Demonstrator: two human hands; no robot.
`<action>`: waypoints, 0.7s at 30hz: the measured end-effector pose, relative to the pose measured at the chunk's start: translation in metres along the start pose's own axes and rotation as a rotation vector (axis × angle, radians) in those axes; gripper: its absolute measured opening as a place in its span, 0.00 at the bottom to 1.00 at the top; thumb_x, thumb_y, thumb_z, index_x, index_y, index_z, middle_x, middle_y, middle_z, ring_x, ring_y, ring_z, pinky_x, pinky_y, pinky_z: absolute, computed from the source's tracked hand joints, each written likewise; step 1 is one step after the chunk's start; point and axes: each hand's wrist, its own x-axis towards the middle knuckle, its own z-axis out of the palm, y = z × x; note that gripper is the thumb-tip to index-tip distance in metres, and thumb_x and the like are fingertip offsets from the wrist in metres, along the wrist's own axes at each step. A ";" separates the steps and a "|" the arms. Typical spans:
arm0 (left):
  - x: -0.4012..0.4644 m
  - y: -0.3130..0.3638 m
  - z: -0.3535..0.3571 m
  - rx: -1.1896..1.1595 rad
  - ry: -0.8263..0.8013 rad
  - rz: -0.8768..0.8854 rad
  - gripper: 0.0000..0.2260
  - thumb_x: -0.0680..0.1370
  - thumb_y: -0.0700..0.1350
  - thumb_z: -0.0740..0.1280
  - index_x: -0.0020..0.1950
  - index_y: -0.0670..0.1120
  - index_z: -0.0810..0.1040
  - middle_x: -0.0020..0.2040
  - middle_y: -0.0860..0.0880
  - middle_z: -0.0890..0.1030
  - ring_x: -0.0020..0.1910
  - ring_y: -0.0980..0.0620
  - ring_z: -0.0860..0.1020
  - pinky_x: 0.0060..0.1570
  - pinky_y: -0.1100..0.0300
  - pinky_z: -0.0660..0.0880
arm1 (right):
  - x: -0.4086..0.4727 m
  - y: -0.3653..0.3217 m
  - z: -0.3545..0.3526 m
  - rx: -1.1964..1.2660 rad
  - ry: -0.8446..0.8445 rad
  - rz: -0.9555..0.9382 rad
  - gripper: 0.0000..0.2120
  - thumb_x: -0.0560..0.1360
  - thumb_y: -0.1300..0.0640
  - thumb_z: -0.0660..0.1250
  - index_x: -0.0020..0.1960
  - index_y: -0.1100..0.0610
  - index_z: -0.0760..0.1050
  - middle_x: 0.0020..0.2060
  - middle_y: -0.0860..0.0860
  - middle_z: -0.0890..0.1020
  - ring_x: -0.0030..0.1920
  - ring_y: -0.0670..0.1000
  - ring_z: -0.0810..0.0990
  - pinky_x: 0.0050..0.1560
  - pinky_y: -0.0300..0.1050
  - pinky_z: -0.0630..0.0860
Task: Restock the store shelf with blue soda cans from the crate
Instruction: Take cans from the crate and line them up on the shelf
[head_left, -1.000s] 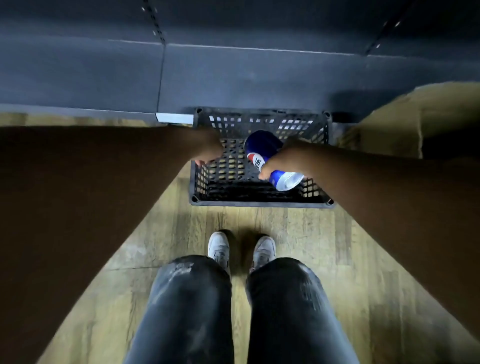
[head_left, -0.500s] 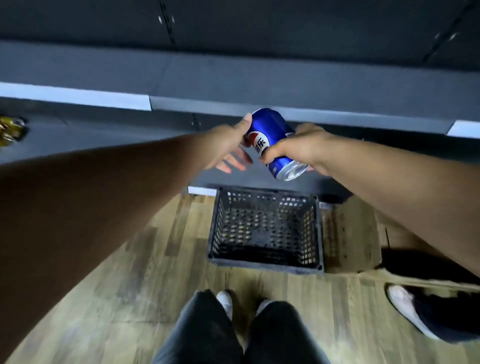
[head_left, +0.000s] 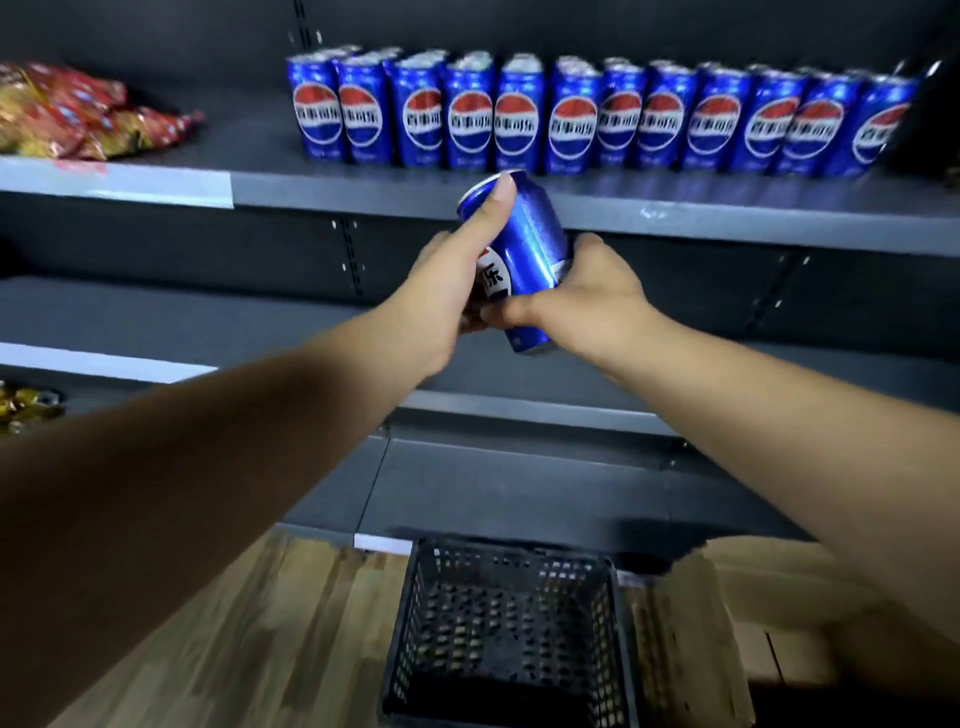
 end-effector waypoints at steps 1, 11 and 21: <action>-0.001 0.005 0.002 -0.025 0.014 0.020 0.36 0.62 0.68 0.69 0.61 0.46 0.76 0.53 0.47 0.83 0.50 0.49 0.83 0.43 0.55 0.80 | -0.003 -0.002 -0.003 -0.008 0.015 -0.022 0.27 0.63 0.52 0.78 0.55 0.57 0.68 0.44 0.48 0.77 0.42 0.47 0.76 0.39 0.40 0.74; -0.009 0.036 0.020 0.016 -0.083 0.150 0.26 0.62 0.58 0.72 0.53 0.43 0.78 0.46 0.48 0.85 0.46 0.51 0.83 0.49 0.57 0.78 | -0.020 -0.006 -0.031 0.069 0.028 -0.019 0.30 0.61 0.51 0.80 0.55 0.57 0.68 0.46 0.48 0.78 0.47 0.48 0.78 0.49 0.45 0.77; -0.018 0.047 0.024 -0.038 -0.188 0.125 0.16 0.66 0.60 0.69 0.43 0.50 0.84 0.49 0.50 0.85 0.54 0.52 0.81 0.67 0.49 0.68 | -0.029 0.007 -0.052 0.770 -0.567 0.194 0.24 0.51 0.48 0.80 0.46 0.54 0.84 0.44 0.50 0.85 0.46 0.49 0.83 0.62 0.57 0.72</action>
